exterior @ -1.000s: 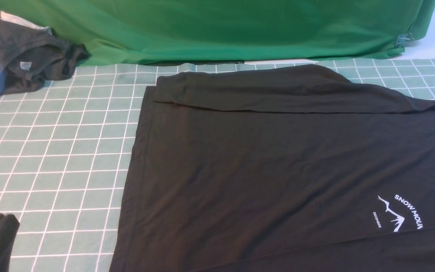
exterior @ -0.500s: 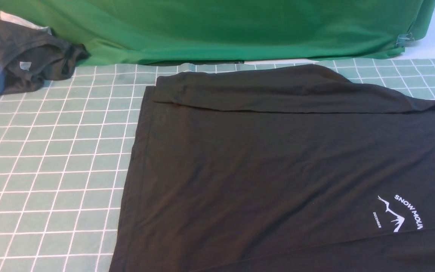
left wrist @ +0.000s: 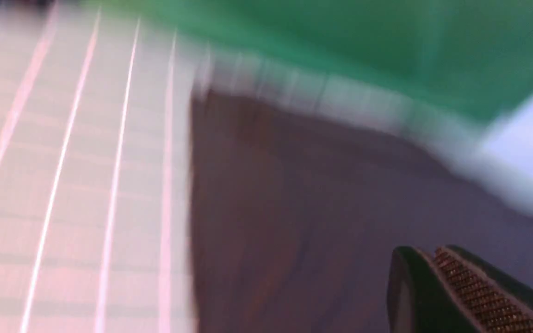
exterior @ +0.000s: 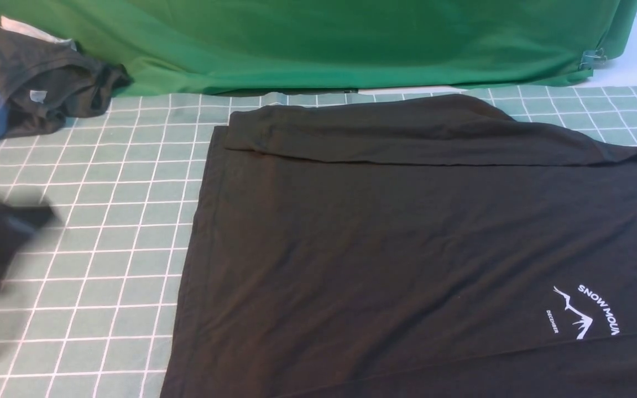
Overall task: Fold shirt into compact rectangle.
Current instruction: 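Grasp the left edge of the dark T-shirt lying flat on the table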
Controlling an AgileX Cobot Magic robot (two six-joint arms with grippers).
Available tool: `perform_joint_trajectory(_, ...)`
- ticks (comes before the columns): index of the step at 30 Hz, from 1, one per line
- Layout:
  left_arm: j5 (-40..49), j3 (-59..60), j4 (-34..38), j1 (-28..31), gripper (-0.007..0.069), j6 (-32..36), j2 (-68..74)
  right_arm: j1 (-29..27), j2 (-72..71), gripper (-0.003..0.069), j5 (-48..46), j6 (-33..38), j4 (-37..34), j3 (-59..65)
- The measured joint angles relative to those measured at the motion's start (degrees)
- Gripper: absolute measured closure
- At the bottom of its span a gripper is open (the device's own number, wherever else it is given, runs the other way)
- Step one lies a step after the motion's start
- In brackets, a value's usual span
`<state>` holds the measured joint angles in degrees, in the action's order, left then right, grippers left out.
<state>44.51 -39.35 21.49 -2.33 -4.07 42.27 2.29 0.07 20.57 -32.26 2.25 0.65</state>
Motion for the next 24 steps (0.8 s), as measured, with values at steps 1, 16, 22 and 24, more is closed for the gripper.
perform_joint_trajectory(1,3.4,0.0,0.0,0.0,0.0610,1.8,3.6,0.0,0.0,0.0420,0.9,-0.1,-0.1,0.0)
perform_joint_trajectory(16,11.1,0.1,-12.0,-22.8,0.0622,-5.6,24.4,17.8,16.1,0.0634,-34.2,-4.9,10.3,-26.0)
perform_joint_trajectory(22,8.8,0.1,-14.7,-30.9,0.0594,-4.3,25.2,35.8,35.2,0.0636,-64.6,6.5,10.8,-41.3)
perform_joint_trajectory(24,8.6,0.1,-15.8,-31.6,0.0555,-3.4,25.8,42.2,40.5,0.0636,-69.4,8.1,10.8,-43.9)
